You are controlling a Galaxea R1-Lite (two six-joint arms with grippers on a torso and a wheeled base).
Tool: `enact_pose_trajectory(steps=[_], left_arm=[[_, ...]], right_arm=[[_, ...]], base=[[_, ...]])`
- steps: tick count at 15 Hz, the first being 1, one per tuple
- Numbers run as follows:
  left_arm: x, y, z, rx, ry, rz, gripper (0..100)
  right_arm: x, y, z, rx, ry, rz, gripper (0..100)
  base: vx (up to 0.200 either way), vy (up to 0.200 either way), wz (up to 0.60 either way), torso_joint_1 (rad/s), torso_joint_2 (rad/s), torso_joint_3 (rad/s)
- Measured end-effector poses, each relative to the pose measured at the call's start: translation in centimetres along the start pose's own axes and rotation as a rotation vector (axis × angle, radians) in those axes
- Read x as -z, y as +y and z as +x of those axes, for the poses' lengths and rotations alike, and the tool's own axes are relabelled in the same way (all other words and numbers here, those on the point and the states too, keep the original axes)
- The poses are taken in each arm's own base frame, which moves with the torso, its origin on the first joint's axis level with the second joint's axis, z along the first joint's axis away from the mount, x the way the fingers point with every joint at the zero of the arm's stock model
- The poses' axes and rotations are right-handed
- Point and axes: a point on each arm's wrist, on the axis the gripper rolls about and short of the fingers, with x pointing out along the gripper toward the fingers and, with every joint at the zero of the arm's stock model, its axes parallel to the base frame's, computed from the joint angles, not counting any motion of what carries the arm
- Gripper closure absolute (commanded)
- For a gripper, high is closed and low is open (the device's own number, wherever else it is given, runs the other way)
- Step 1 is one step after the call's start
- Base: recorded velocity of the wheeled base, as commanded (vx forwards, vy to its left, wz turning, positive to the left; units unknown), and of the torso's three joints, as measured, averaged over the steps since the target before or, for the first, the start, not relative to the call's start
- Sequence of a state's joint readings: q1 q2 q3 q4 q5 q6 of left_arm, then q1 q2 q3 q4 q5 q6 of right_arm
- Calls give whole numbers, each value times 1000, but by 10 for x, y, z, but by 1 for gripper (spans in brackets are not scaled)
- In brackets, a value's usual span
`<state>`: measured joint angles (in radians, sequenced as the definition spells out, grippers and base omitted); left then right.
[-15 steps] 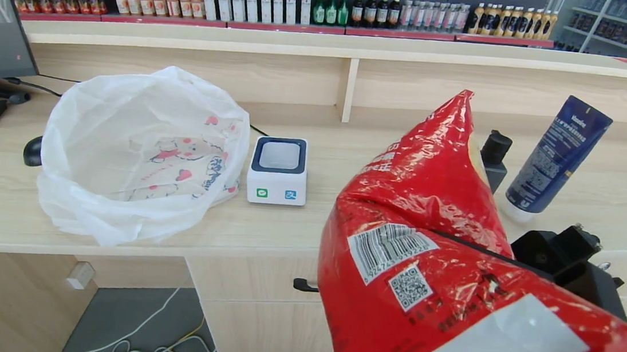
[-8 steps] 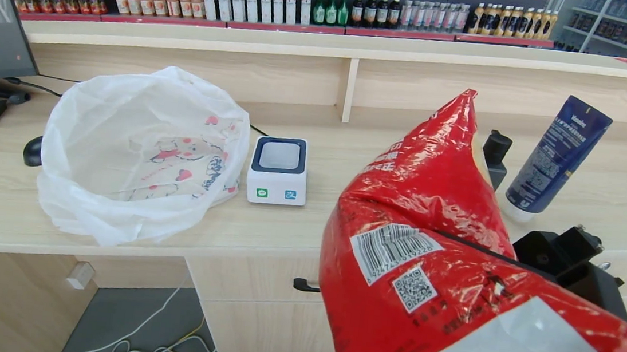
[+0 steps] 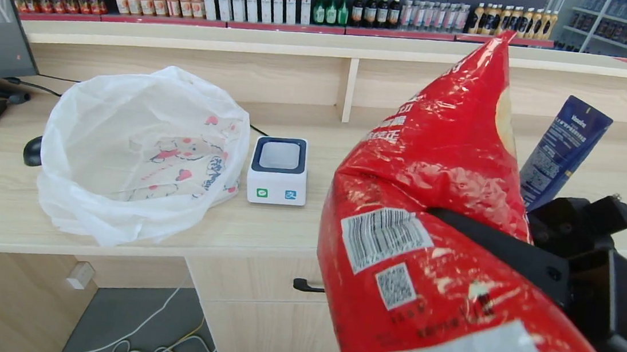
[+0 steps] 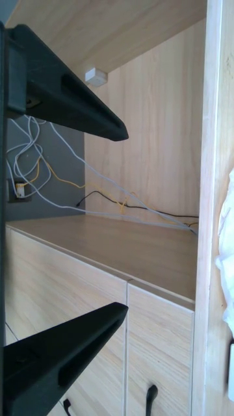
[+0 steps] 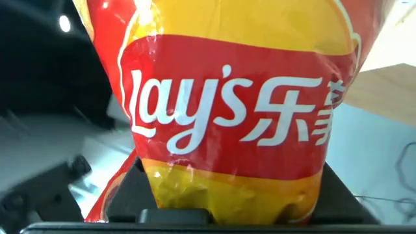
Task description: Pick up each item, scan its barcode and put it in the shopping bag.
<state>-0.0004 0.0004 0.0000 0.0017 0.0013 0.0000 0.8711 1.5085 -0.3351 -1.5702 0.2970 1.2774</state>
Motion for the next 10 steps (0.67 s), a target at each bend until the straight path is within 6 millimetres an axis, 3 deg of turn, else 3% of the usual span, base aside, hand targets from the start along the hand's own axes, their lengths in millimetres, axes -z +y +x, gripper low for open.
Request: enact_pose_trajectory(steps=[4, 10], left_arm=[[0, 0, 0, 0, 0, 0, 0], [0, 0, 0, 0, 0, 0, 0]], right_arm=[[2, -5, -6, -38, 152, -313, 100], [4, -25, -11, 46, 178, -824, 100]], base=[[0, 0, 0, 0, 0, 0], [0, 0, 0, 0, 0, 0]])
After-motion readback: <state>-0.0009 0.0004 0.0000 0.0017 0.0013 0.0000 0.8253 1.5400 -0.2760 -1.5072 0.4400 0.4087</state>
